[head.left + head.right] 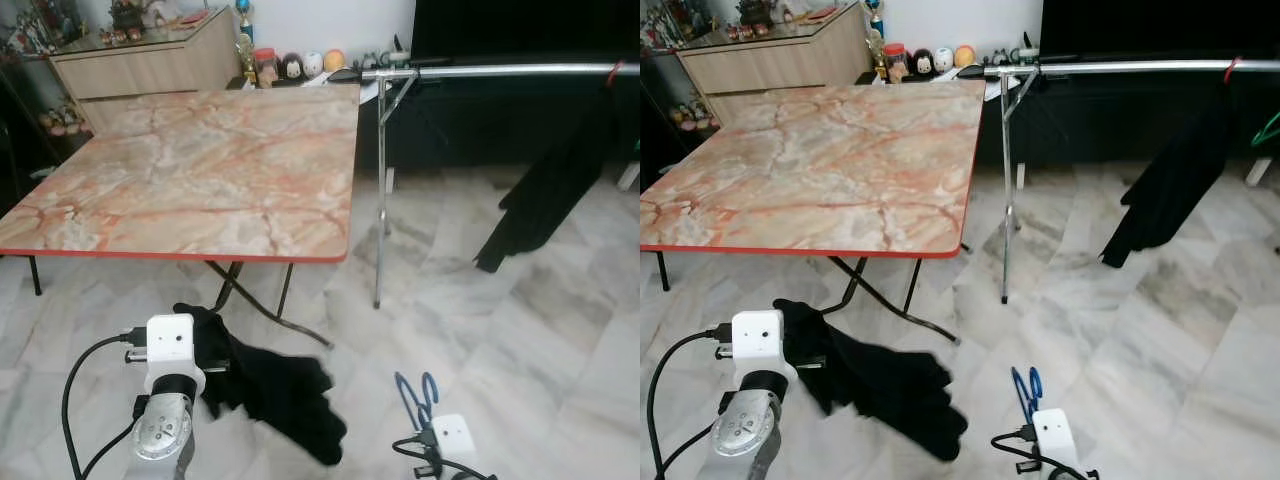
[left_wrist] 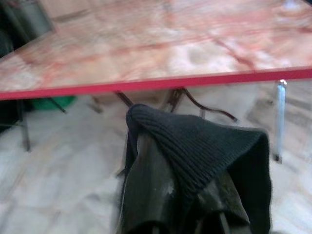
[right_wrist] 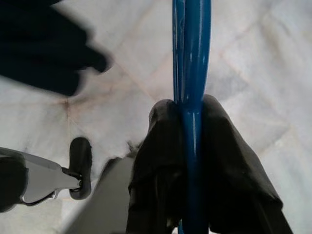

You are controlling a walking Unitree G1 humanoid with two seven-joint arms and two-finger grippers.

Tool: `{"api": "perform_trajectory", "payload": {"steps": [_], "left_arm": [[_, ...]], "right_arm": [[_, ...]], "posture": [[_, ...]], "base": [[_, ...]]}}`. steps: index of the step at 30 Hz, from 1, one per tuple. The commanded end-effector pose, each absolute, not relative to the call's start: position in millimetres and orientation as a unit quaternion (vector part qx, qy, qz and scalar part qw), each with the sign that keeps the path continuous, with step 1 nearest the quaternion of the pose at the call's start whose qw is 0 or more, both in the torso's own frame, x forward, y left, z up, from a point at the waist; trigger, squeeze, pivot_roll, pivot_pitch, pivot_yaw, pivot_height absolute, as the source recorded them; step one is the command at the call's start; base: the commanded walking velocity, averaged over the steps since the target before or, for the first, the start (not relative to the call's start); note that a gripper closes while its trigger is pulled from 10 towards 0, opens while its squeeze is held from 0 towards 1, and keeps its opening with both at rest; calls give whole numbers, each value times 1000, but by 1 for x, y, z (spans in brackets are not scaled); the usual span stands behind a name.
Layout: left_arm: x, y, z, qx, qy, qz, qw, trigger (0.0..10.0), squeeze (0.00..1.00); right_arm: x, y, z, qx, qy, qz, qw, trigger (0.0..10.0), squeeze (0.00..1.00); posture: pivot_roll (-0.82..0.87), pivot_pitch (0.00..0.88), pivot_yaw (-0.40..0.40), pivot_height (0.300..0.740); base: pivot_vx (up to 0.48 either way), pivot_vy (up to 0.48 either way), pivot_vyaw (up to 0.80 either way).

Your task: Hang hanger

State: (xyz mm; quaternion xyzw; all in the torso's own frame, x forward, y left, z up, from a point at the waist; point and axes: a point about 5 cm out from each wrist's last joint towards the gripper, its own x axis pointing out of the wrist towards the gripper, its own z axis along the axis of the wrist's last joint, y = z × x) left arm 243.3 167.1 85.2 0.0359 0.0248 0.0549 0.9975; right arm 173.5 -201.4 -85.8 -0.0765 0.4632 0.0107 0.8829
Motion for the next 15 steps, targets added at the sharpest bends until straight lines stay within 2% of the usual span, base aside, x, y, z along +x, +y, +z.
{"api": "perform_trajectory", "payload": {"steps": [1,10,15], "left_arm": [[245,175,94,44,5,64,997,10000,0],[246,176,96,46,3,63,997,10000,0],[247,172,100,53,0,35,998,10000,0]], "right_arm": [[178,-195,-85,-66,459,13,886,10000,0],[179,-195,-84,-68,457,13,887,10000,0],[179,-195,-84,-69,456,9,887,10000,0]], "posture": [[-107,0,88,740],[-101,0,84,740],[-94,0,81,740]], "base": [[0,469,0],[0,455,0],[0,0,0]]}}
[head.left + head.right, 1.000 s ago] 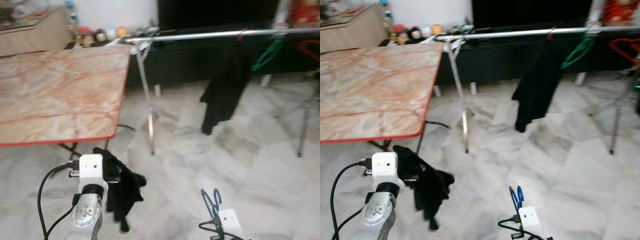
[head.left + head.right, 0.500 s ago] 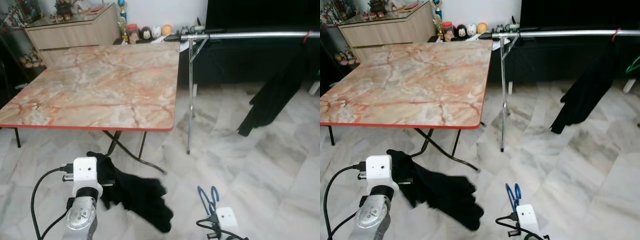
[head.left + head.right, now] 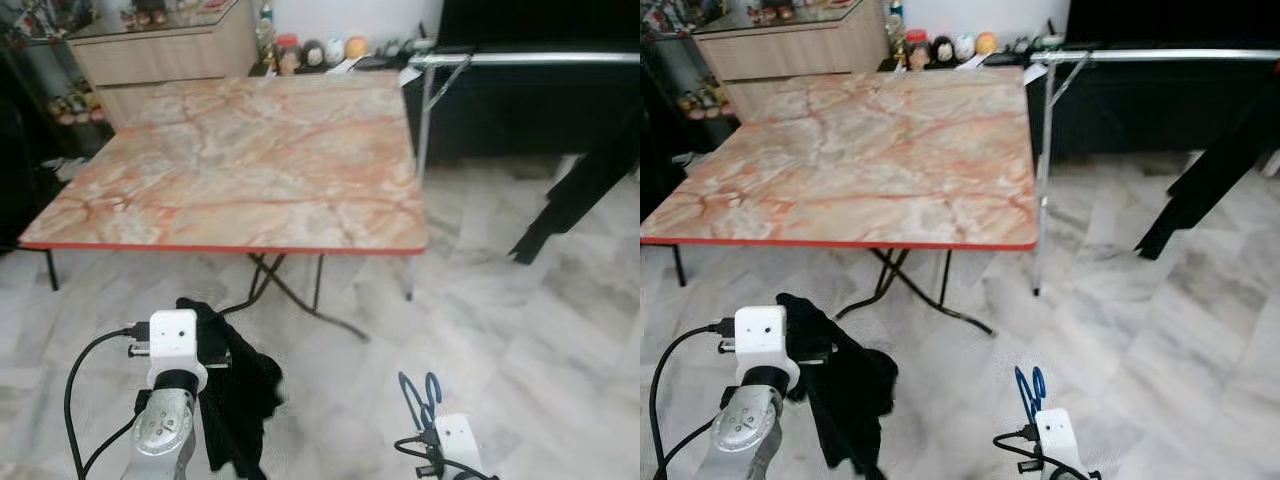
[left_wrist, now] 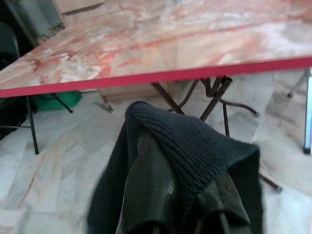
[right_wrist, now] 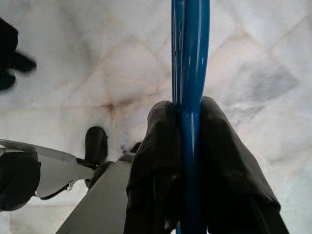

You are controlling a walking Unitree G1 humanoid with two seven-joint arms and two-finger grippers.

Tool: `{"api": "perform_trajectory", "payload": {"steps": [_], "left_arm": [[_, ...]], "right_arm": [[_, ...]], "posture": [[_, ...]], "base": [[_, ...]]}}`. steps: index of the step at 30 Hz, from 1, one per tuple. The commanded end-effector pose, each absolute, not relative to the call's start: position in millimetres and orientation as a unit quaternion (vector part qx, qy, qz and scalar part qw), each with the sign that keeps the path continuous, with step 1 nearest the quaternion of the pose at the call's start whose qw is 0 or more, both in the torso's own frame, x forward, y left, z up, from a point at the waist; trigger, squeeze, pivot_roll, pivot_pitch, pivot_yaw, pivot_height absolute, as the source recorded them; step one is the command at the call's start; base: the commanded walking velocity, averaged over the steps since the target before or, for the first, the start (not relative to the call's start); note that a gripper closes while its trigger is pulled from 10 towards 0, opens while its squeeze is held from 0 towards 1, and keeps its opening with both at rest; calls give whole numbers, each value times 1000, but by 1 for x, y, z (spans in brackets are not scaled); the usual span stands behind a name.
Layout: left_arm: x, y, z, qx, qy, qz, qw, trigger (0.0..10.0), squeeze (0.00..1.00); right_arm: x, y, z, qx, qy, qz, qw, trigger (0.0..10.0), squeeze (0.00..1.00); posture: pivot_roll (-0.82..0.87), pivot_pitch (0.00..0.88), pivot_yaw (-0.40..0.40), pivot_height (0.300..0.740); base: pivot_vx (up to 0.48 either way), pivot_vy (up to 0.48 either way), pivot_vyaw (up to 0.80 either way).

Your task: Hang hanger

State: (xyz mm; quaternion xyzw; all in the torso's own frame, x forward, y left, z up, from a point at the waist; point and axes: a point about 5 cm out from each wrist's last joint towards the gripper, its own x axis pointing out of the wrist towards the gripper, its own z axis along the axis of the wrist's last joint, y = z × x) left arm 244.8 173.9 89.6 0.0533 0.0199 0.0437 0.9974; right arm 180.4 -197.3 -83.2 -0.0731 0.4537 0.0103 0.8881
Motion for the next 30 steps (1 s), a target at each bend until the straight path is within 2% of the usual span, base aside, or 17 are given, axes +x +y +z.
{"api": "perform_trajectory", "payload": {"steps": [1,14,30], "left_arm": [[247,172,102,55,-5,33,998,10000,0],[243,174,130,47,-58,41,996,10000,0],[244,169,140,51,-67,33,996,10000,0]], "right_arm": [[180,-195,-84,-69,456,9,887,10000,0],[180,-194,-84,-71,456,11,887,10000,0],[179,-195,-84,-69,457,8,887,10000,0]], "posture": [[-93,0,81,740],[-80,0,76,740],[-79,0,76,740]], "base": [[0,0,0],[0,0,0],[33,0,0]]}}
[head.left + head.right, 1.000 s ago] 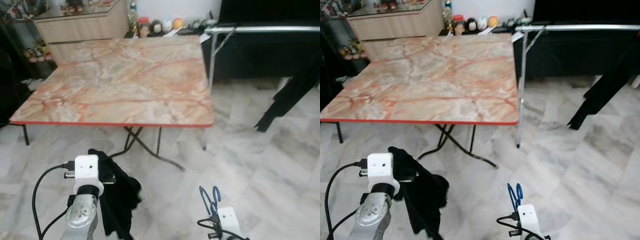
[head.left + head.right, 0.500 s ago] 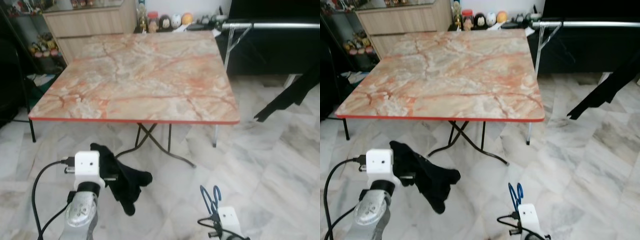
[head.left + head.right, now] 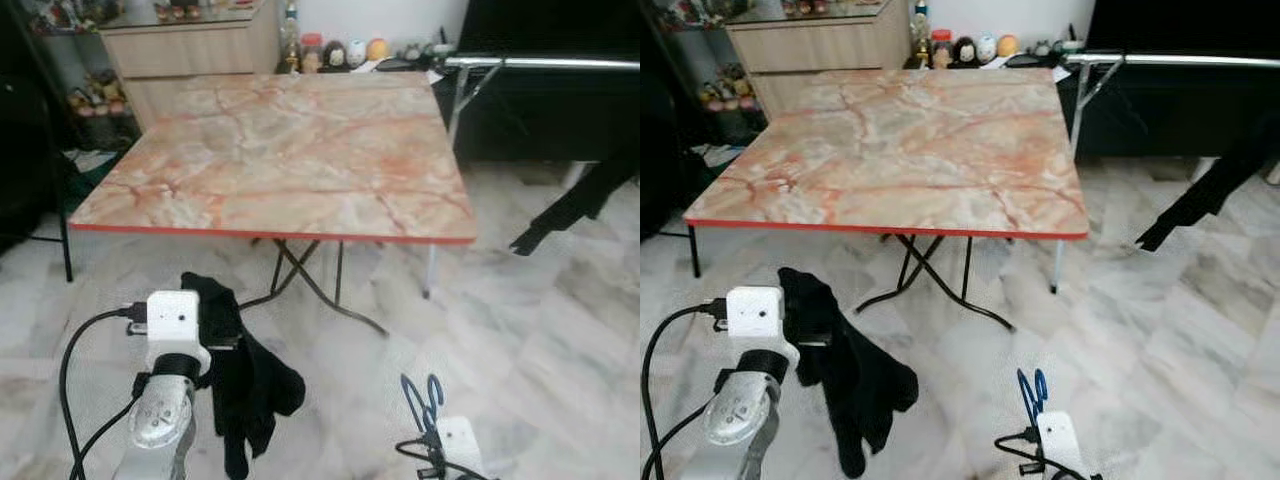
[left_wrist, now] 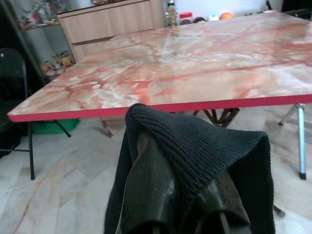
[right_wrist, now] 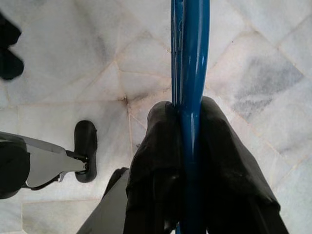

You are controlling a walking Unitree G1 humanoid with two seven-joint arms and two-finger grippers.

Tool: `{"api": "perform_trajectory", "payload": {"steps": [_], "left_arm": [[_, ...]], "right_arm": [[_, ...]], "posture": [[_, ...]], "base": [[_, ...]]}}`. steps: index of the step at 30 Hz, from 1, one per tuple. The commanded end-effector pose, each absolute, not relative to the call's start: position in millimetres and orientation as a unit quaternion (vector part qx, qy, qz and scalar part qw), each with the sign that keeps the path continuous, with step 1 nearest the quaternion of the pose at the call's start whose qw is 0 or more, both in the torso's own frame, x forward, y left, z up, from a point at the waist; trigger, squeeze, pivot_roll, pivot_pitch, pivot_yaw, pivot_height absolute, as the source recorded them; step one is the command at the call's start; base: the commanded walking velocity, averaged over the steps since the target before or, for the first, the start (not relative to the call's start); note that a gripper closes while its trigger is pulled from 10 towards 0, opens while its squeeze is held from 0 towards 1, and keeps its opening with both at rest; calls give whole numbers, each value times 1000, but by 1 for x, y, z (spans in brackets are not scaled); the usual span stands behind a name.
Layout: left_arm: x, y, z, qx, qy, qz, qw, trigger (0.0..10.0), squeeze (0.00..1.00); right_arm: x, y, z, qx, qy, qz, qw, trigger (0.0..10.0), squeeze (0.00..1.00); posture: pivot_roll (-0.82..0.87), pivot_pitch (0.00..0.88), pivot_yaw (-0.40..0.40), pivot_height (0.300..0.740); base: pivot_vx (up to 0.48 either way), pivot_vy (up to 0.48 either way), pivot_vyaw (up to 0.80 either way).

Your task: Hang hanger

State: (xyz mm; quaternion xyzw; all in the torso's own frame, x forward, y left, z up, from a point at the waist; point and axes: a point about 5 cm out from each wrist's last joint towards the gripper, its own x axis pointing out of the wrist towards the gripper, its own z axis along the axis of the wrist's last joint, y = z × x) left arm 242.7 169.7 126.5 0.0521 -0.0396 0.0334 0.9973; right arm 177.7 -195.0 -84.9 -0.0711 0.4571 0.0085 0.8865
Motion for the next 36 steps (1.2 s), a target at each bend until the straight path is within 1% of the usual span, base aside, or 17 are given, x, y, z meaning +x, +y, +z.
{"api": "perform_trajectory", "payload": {"steps": [1,21,26,27,28,32,34,35,36], "left_arm": [[244,169,140,51,-67,33,996,10000,0],[248,167,150,49,-82,30,995,10000,0],[259,167,175,53,-121,22,991,10000,0],[265,167,186,57,-136,16,989,10000,0],[265,167,186,57,-136,16,989,10000,0],[283,171,215,56,-173,17,983,10000,0],[285,172,217,56,-177,17,982,10000,0],[296,173,234,68,-199,12,978,10000,0],[296,173,234,68,-199,12,978,10000,0]], "right_arm": [[179,-195,-84,-68,457,7,887,10000,0],[178,-195,-85,-68,457,6,887,10000,0],[178,-195,-85,-68,458,8,887,10000,0],[179,-194,-85,-68,458,8,887,10000,0],[179,-194,-85,-68,458,8,887,10000,0],[179,-194,-85,-67,458,7,886,10000,0],[179,-194,-85,-67,458,7,886,10000,0],[179,-194,-85,-67,458,7,886,10000,0],[179,-194,-85,-67,458,7,886,10000,0]], "posture": [[-79,0,76,740],[-80,0,77,740],[-67,0,76,740],[-66,0,75,740],[-66,0,75,740],[-61,0,75,740],[-61,0,75,740],[-53,0,73,740],[-53,0,73,740]], "base": [[266,0,0],[327,0,0],[355,0,0],[349,0,0],[349,0,0],[356,0,0],[354,0,0],[356,0,0],[356,0,0]]}}
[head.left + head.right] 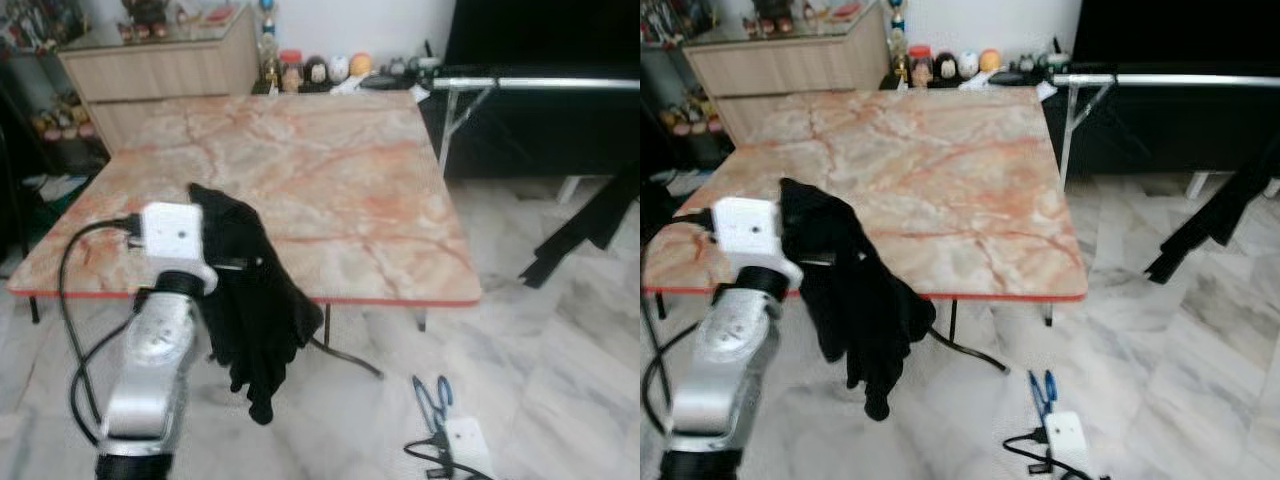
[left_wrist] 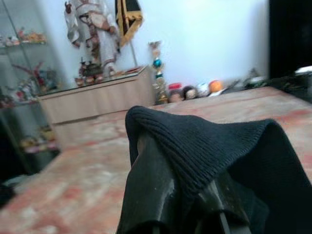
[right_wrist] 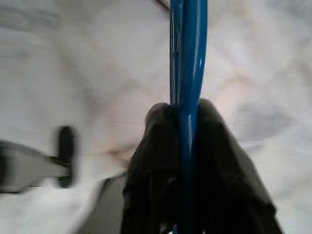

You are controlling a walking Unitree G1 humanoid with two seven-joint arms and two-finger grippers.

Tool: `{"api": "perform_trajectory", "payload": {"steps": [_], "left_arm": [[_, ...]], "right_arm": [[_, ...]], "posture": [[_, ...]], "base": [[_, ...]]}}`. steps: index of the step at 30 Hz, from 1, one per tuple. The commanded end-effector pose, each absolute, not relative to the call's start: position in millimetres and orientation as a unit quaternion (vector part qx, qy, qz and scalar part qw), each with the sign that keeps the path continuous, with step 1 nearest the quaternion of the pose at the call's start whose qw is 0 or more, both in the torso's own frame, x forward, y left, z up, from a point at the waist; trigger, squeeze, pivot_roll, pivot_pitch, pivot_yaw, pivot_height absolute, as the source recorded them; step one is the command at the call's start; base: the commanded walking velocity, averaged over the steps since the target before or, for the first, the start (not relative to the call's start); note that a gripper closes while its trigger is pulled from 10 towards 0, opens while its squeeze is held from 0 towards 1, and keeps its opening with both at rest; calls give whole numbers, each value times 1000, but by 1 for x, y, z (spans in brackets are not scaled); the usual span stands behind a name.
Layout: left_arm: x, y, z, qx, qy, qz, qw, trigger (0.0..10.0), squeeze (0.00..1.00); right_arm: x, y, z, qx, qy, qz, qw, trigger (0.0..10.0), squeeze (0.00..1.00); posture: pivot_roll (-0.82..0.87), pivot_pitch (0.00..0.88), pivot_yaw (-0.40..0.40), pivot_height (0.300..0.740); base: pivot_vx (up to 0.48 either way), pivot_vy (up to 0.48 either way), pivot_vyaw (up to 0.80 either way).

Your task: Hang hanger

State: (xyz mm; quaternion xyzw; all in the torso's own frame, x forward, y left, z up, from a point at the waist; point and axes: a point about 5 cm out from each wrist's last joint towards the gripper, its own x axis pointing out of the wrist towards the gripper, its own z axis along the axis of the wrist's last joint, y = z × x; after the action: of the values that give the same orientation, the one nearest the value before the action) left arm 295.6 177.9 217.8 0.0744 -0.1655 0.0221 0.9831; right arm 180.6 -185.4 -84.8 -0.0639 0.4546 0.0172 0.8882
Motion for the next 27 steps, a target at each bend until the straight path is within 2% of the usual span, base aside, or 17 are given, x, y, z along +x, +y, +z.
{"api": "perform_trajectory", "payload": {"steps": [1,7,12,22,23,27], "left_arm": [[302,175,245,73,-214,10,974,10000,0],[336,179,301,79,-275,18,958,10000,0],[350,177,330,69,-305,20,950,10000,0],[354,176,339,72,-310,23,948,10000,0],[352,175,323,74,-291,17,954,10000,0],[354,174,315,72,-282,13,957,10000,0]], "right_arm": [[179,-194,-84,-69,458,7,886,10000,0],[181,-194,-84,-69,459,9,886,10000,0],[181,-193,-84,-69,460,8,885,10000,0],[181,-193,-84,-70,460,6,885,10000,0],[182,-194,-84,-71,460,8,885,10000,0],[182,-194,-84,-71,460,9,885,10000,0]], "posture": [[-51,0,74,740],[-45,0,78,740],[-50,0,80,740],[-49,0,80,740],[-44,0,75,740],[-44,0,75,740]], "base": [[360,0,0],[356,0,0],[356,0,0],[357,0,0],[356,0,0],[356,0,0]]}}
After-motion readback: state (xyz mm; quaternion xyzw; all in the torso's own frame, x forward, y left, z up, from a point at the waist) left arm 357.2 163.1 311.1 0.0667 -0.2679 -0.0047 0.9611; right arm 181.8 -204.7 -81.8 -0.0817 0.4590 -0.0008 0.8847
